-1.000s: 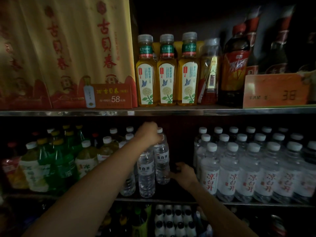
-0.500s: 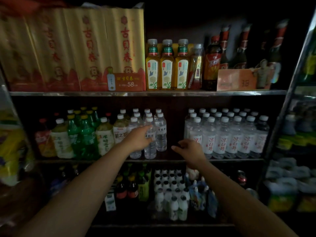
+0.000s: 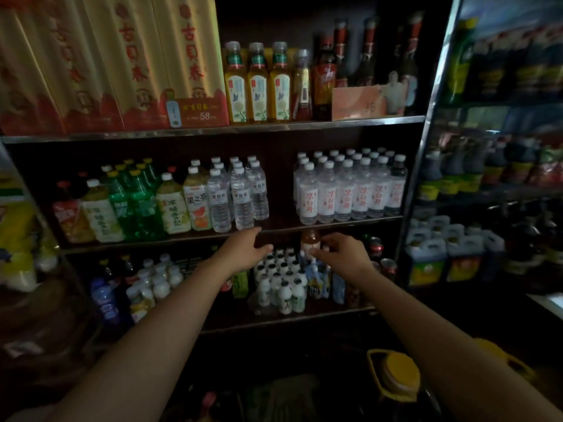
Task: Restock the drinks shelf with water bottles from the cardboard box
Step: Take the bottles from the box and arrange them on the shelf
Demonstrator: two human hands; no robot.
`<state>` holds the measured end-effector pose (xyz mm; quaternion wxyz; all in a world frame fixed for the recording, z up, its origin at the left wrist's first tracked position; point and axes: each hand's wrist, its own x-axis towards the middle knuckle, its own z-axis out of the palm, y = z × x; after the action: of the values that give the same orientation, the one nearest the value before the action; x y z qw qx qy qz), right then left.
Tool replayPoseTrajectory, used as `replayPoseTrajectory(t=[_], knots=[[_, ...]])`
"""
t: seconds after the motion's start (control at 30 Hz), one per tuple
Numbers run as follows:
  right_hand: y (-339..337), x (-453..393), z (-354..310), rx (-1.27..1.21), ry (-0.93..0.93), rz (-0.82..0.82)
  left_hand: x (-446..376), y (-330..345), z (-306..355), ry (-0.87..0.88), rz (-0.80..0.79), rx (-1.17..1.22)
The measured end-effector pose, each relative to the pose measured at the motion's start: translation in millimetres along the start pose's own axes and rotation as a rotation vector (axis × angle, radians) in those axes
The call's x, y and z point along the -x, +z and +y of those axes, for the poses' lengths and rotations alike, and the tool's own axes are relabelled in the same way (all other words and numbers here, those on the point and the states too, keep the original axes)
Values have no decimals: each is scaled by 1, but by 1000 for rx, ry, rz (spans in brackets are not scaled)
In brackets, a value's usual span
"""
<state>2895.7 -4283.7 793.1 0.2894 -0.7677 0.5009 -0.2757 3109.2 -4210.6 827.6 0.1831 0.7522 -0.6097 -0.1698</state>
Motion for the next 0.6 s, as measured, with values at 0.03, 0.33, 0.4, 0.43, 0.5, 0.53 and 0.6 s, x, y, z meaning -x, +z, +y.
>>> replayPoseTrajectory(t=[0.03, 0.33, 0.4, 0.43, 0.5, 0.53, 0.6], knots=[[-5, 12, 6, -7, 18, -3, 7, 8, 7, 0, -25, 1], [-55, 146, 101, 24, 152, 58, 85, 130, 79, 63, -51, 71], [-67, 179, 136, -2, 217, 66, 104, 168, 94, 76, -92, 90], [-72, 195, 154, -13, 248, 71, 113, 186, 102, 85, -126, 80], [-81, 223, 184, -36, 304, 92, 130, 219, 116, 117, -175, 57], [-85, 236, 199, -48, 329, 102, 137, 234, 124, 125, -183, 59], [-91, 261, 225, -57, 362, 125, 152, 262, 140, 127, -192, 75]])
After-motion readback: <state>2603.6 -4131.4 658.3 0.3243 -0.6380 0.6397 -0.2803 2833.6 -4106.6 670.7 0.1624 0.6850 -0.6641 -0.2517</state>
